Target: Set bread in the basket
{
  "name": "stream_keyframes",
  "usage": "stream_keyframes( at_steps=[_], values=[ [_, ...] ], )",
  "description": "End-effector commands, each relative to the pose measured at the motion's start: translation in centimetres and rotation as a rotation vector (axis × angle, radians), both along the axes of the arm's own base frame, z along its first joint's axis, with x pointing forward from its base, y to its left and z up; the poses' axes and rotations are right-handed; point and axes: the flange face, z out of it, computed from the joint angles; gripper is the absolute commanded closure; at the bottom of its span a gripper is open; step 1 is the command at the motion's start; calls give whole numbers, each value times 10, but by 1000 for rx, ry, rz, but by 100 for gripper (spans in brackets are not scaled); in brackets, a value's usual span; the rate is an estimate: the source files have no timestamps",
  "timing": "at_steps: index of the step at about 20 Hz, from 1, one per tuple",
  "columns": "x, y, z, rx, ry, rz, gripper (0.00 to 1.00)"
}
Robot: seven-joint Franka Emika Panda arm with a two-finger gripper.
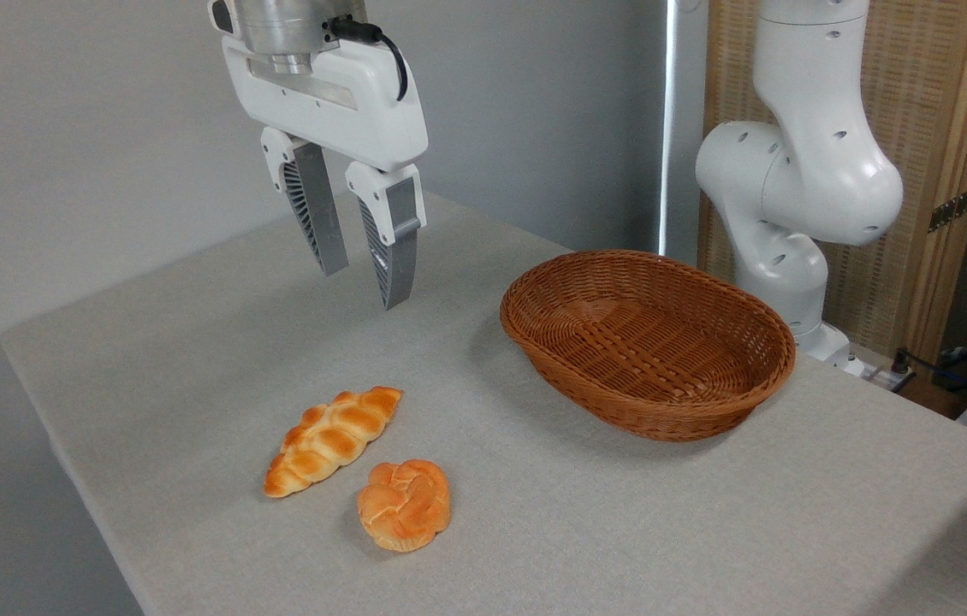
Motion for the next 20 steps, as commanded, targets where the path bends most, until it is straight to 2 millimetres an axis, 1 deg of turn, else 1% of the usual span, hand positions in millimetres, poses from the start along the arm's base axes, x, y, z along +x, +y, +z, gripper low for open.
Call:
stream_keyframes(
  at_steps=[1,20],
  values=[
    [-3,0,5,-16,7,-3,0],
    [-3,0,5,-16,6,-28,0]
  ],
)
